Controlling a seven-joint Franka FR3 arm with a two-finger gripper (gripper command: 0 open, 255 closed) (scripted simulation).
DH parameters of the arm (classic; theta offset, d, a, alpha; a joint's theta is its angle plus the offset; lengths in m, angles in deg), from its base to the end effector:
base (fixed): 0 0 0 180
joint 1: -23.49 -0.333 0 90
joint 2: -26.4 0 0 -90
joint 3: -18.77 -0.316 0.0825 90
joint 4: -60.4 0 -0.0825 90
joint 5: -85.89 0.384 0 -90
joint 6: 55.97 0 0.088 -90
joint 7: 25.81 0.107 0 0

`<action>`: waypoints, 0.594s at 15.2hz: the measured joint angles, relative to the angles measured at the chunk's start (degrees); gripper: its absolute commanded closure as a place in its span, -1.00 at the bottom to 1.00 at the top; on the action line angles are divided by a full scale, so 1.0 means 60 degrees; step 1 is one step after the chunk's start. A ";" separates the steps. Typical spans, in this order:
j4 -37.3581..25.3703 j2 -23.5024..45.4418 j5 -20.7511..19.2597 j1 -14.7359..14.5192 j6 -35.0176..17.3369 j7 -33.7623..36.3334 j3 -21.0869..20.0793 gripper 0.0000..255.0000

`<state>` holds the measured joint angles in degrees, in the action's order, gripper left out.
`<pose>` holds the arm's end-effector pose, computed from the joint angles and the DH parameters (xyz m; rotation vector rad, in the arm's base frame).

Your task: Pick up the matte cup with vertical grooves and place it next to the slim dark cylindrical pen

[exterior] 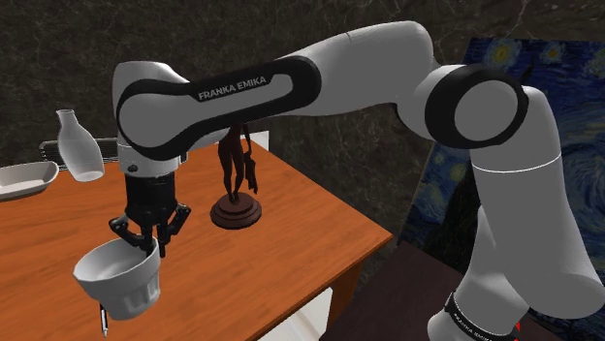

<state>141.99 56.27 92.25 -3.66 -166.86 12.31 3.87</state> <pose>0.5382 0.4517 0.4054 -2.9525 0.0067 0.2148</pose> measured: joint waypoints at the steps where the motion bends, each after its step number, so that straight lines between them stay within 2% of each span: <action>1: 0.0048 0.0062 -0.0008 -0.0012 -0.0111 -0.0008 0.0004 1.00; 9: 0.0602 0.0285 -0.0013 -0.0015 -0.0872 -0.0127 0.0026 1.00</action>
<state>145.60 57.98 92.17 -3.75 -172.09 11.54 4.03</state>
